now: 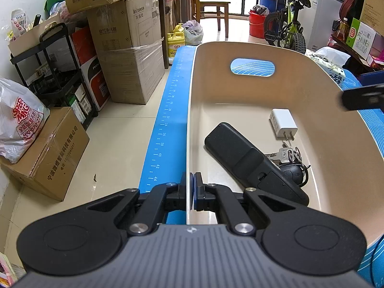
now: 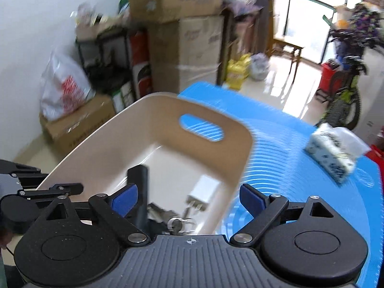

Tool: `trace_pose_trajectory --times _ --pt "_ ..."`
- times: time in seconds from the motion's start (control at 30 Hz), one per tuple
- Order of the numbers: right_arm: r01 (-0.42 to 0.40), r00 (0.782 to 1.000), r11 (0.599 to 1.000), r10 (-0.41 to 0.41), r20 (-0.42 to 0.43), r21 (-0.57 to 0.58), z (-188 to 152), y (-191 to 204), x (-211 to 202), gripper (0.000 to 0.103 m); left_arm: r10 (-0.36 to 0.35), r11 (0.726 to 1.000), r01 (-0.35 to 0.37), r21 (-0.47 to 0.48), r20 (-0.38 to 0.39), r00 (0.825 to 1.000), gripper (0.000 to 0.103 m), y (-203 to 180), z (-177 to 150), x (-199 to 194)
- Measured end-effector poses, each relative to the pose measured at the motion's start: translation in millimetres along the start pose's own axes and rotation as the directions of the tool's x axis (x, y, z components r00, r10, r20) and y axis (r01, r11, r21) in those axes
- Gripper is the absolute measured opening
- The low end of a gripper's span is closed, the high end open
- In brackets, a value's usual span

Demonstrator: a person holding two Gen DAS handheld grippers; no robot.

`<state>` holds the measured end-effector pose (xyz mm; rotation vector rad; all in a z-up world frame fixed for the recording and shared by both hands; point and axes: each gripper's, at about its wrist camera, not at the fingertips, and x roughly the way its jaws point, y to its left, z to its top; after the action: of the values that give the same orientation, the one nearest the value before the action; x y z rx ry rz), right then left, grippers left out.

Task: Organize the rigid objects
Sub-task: 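Move the right gripper to the white power bank and grasp it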

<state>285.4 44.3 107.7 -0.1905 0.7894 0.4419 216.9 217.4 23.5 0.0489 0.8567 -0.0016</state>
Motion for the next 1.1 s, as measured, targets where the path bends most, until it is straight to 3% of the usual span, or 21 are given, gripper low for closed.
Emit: trace_pose_trajectory --times 0.2,0.43,0.77,1.1 --pt "0.109 0.992 0.994 -0.111 0.068 0.032 -39 -38 -35 0.097 0.001 1.000 -0.001 0.001 0.000 1.000 0.004 -1 0 0" --pt "0.187 0.982 0.975 -0.190 0.015 0.118 -96 -86 -40 0.097 0.004 1.000 -0.004 0.003 0.000 1.000 0.004 -1 0 -1" --pt "0.232 0.972 0.969 -0.226 -0.070 0.087 -167 -126 -30 0.097 0.003 1.000 -0.003 0.003 0.000 1.000 0.004 -1 0 -1" --pt "0.189 0.980 0.979 -0.183 -0.079 0.077 -195 -147 -20 0.090 0.004 1.000 -0.004 0.003 0.000 1.000 0.005 -1 0 -1"
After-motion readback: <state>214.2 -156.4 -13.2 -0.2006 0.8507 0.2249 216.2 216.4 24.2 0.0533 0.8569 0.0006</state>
